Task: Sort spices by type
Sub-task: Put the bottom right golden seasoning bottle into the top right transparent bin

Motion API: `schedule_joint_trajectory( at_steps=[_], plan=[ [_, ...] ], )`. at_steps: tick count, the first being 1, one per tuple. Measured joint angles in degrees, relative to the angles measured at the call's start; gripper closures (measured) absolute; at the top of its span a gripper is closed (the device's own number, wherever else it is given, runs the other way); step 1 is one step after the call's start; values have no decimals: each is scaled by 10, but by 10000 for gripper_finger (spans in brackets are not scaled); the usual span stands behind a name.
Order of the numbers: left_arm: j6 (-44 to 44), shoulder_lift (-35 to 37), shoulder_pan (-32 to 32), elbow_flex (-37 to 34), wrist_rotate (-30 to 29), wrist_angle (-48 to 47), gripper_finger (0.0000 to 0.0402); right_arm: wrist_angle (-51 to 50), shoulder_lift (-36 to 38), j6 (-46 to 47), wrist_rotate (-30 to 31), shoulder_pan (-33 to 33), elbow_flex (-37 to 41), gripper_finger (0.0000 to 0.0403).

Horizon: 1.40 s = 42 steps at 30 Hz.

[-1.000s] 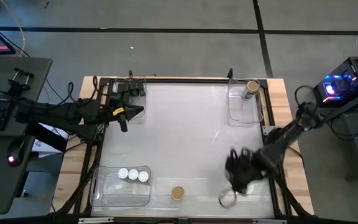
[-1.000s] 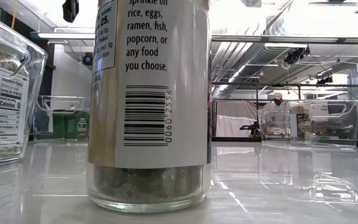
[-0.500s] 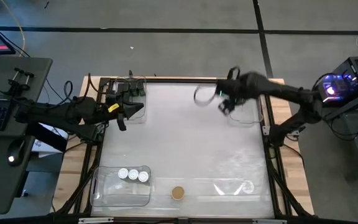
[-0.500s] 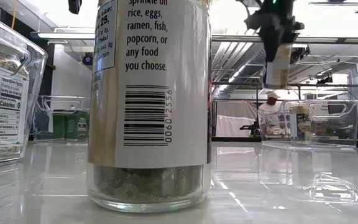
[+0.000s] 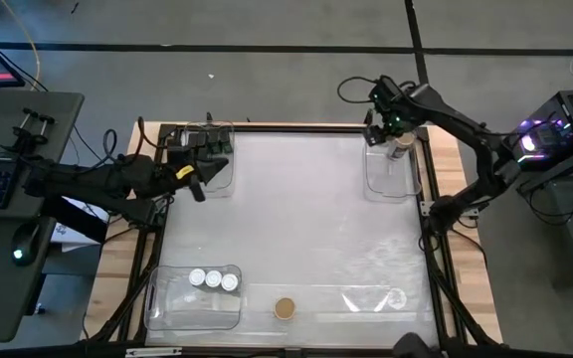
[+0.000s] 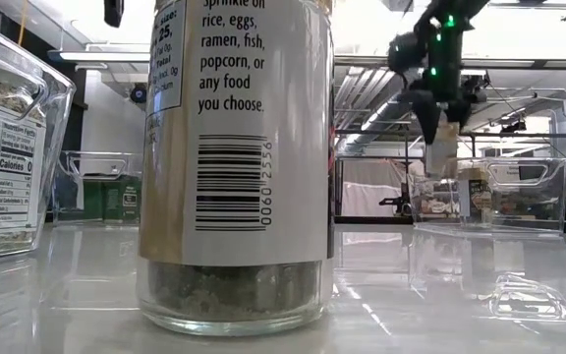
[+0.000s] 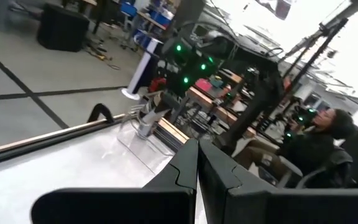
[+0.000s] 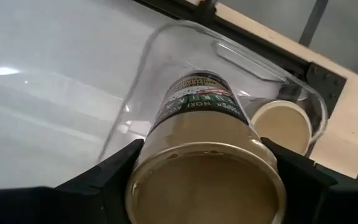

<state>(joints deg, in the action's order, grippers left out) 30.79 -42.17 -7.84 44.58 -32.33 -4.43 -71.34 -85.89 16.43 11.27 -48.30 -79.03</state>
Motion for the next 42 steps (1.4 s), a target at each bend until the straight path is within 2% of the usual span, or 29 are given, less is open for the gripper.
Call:
schedule_joint_trajectory(
  at_steps=[7,10,26,32,42],
  plan=[
    [5,-4,0,0,-20,0,402,115,0,44,-28,-51,90,132],
    [5,-7,0,0,-21,0,402,140,-1,68,-44,-69,103,132],
    [7,-21,0,0,-20,0,401,136,-45,134,-52,-76,105,132],
    [7,-22,0,0,-13,0,401,144,-45,136,-26,-77,105,94],
    [7,-22,0,0,-13,-3,401,135,-45,134,-37,-77,84,98]
  ],
)
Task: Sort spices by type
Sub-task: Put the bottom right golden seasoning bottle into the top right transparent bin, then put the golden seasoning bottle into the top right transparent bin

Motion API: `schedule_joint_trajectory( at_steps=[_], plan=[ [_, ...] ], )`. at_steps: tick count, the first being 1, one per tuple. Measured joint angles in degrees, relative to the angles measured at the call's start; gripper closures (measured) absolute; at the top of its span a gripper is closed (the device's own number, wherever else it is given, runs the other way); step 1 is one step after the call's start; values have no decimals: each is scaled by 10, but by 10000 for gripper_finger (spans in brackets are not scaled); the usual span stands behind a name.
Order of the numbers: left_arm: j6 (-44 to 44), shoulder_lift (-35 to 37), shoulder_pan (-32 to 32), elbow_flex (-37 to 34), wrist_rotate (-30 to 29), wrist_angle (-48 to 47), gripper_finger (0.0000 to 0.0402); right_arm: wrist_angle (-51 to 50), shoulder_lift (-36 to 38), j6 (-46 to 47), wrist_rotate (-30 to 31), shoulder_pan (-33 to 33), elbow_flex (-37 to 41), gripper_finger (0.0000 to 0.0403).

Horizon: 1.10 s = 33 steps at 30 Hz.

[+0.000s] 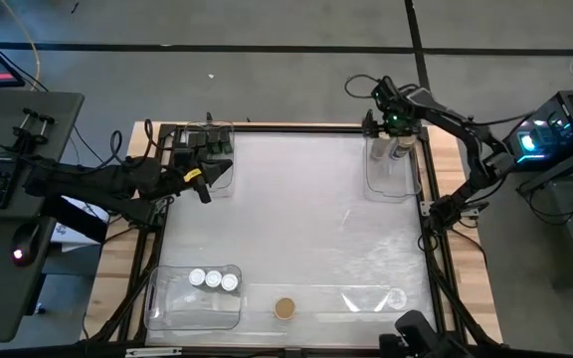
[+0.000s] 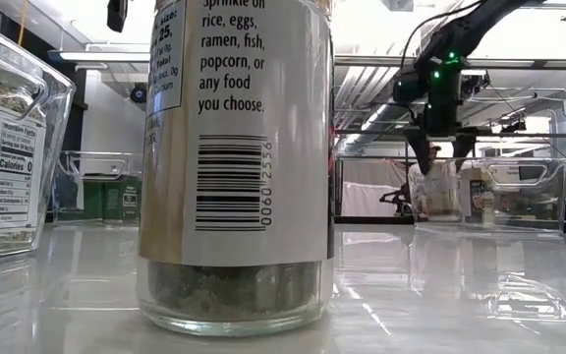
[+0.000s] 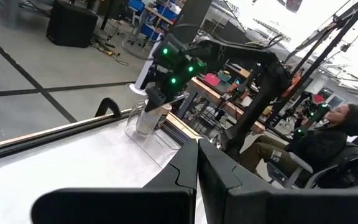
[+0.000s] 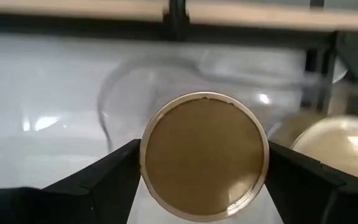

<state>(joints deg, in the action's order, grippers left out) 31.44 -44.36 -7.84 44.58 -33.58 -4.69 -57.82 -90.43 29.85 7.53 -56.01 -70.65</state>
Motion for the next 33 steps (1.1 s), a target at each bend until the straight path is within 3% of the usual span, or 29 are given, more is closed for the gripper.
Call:
schedule_joint_trajectory(
  at_steps=[12,24,33],
  plan=[
    [-1,0,0,0,0,-2,401,-48,0,-14,27,0,-121,97],
    [-1,0,0,0,0,-4,402,-58,1,-10,30,9,-56,99],
    [-1,0,0,0,0,-8,402,-44,2,-20,35,5,-37,147]
  ],
)
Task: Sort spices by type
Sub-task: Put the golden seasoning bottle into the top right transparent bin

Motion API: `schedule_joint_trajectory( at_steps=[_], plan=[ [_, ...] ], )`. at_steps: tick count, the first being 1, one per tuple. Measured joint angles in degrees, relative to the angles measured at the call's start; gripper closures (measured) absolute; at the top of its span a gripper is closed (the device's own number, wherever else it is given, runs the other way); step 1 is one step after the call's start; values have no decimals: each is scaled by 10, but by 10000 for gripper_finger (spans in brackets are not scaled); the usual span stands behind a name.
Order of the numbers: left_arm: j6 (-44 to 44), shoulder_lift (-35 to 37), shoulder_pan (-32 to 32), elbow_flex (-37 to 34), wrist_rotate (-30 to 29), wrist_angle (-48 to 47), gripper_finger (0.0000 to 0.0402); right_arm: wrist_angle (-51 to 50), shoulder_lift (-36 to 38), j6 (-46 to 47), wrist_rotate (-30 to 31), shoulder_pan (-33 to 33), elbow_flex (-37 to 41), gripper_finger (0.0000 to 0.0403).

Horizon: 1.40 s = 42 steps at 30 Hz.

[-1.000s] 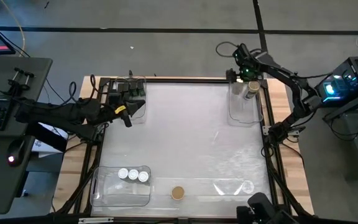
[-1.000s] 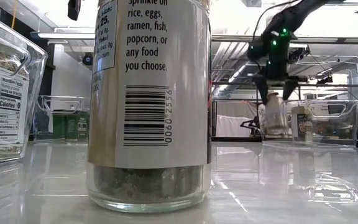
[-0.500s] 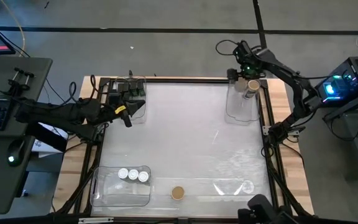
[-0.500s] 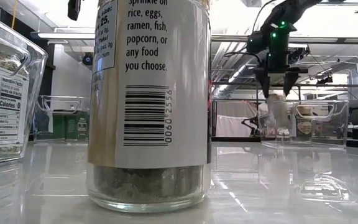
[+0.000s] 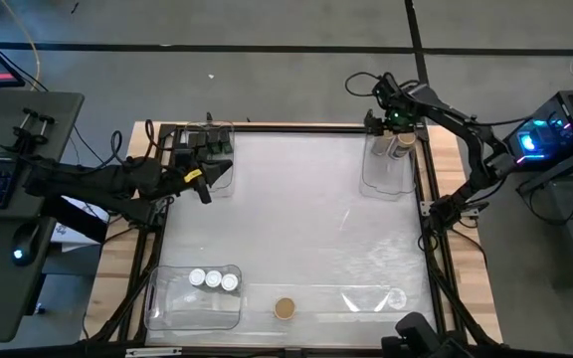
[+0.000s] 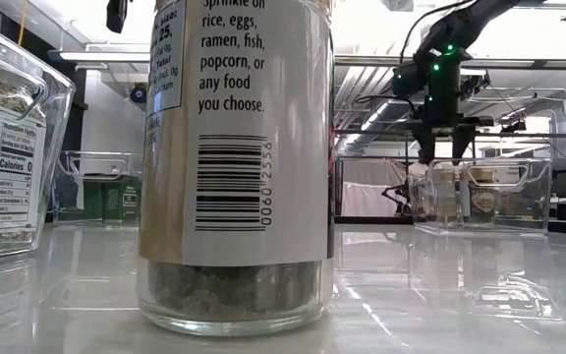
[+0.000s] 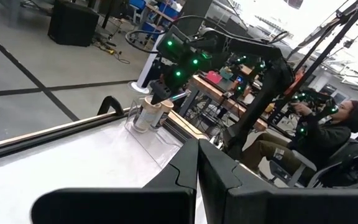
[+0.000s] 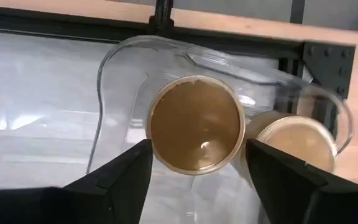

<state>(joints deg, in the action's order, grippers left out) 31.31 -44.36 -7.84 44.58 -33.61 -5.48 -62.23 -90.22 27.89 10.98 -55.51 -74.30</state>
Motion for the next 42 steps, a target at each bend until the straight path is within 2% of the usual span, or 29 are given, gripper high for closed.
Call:
schedule_joint_trajectory(
  at_steps=[7,10,12,15,17,20,27,30,33,38,42],
  plan=[
    [0,0,0,0,0,-10,402,-2,18,-42,-2,1,-48,173],
    [0,0,0,0,0,-10,402,0,36,-59,-32,10,-72,176],
    [0,0,0,0,0,-9,402,10,48,-63,-97,24,-82,176],
    [0,0,0,0,8,-9,402,50,59,-58,-255,67,-82,176],
    [0,0,0,0,23,-10,401,86,62,-43,-344,120,-81,176],
    [0,0,0,0,40,-13,401,155,62,-2,-368,232,-81,176],
    [-38,2,0,0,107,-37,402,338,56,77,-279,495,-80,176],
    [-68,2,0,0,140,-54,402,387,56,154,-205,588,-80,176],
    [-85,2,0,0,162,-72,402,441,49,222,-99,671,-80,176],
    [-85,2,0,0,170,-74,401,469,43,256,62,764,-80,175],
    [-80,2,0,0,170,-71,402,471,38,235,163,795,-80,175]
  ],
)
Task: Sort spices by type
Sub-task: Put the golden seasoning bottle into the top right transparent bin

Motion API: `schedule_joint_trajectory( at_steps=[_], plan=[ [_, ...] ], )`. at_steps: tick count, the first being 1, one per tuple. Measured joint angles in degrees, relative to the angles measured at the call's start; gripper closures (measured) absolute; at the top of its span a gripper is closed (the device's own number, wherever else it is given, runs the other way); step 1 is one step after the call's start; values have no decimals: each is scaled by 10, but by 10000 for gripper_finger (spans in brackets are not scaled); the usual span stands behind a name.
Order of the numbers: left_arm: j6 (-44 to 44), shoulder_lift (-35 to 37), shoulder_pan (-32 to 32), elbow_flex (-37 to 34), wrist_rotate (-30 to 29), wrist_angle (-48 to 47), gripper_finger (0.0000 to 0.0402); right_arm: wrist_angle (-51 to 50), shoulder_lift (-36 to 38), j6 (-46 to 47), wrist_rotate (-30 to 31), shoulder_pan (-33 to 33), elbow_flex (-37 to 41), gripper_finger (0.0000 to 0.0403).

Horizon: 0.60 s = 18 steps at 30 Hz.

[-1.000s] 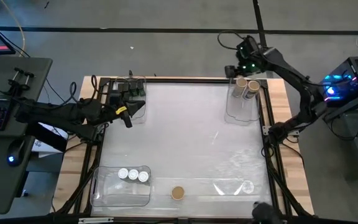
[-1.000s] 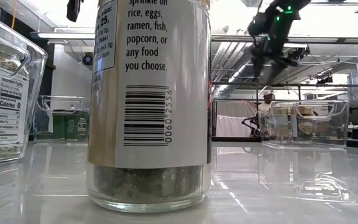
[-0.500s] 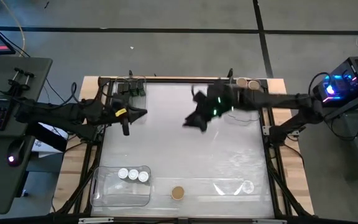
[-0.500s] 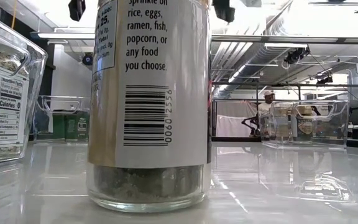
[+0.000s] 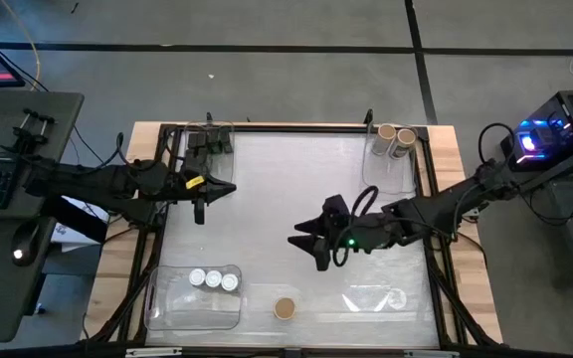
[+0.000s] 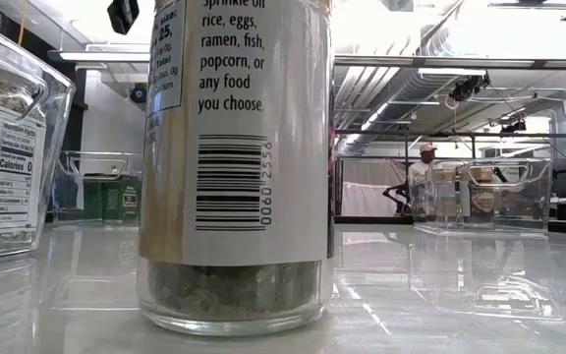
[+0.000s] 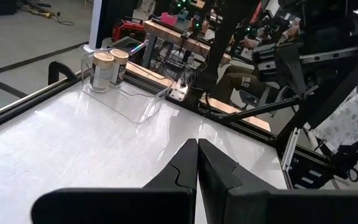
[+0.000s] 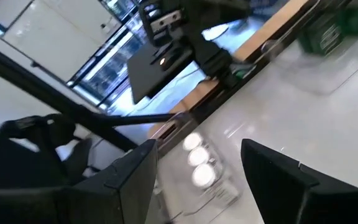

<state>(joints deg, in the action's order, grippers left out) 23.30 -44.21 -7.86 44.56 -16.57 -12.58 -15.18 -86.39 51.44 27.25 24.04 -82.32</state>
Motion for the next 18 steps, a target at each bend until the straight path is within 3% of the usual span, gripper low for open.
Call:
schedule_joint_trajectory(
  at_steps=[5,10,18],
  plan=[
    [34,0,0,0,0,0,402,1,-1,-42,16,-3,0,175],
    [50,-1,0,0,-2,-1,402,-22,-1,-52,-23,-16,0,162],
    [101,-1,0,0,-4,0,401,-114,-12,-43,-66,-27,0,17]
  ],
)
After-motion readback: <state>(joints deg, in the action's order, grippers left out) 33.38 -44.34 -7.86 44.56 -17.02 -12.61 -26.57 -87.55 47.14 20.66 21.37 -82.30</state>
